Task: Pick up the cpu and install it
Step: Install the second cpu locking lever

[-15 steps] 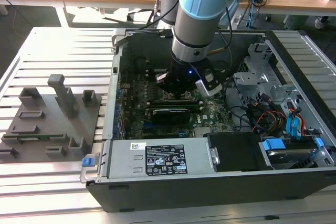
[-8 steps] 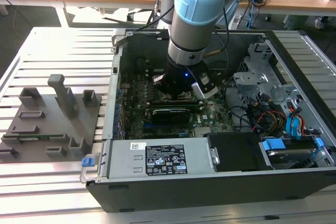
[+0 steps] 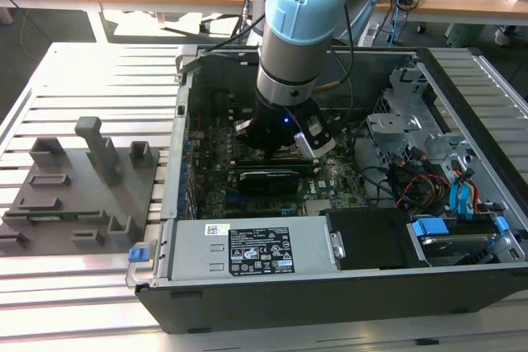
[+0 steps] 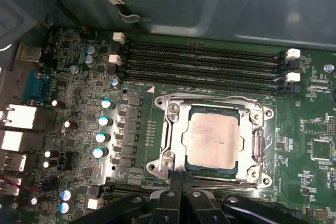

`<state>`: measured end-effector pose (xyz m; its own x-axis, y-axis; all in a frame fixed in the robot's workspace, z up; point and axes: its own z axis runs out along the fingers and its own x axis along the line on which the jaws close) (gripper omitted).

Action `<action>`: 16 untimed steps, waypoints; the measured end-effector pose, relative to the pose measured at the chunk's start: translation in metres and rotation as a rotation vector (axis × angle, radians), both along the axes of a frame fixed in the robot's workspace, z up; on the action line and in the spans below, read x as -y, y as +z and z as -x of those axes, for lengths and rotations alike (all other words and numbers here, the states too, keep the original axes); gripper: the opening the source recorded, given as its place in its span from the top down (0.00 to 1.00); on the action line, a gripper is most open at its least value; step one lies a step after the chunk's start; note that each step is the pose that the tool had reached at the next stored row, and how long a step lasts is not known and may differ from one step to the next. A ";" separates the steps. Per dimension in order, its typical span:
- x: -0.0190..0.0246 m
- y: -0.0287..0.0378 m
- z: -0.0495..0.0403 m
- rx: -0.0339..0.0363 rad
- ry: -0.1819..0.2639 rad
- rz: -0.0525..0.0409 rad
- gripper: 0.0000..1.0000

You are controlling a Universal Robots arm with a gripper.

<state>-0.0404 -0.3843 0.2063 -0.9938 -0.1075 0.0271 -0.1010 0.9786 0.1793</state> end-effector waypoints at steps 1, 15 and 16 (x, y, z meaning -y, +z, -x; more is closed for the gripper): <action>0.0003 -0.0002 0.0014 -0.0001 0.001 -0.0010 0.89; 0.0043 -0.0021 0.0258 -0.0001 0.012 -0.0325 0.89; 0.0041 -0.0023 0.0258 -0.0002 0.015 -0.0328 0.89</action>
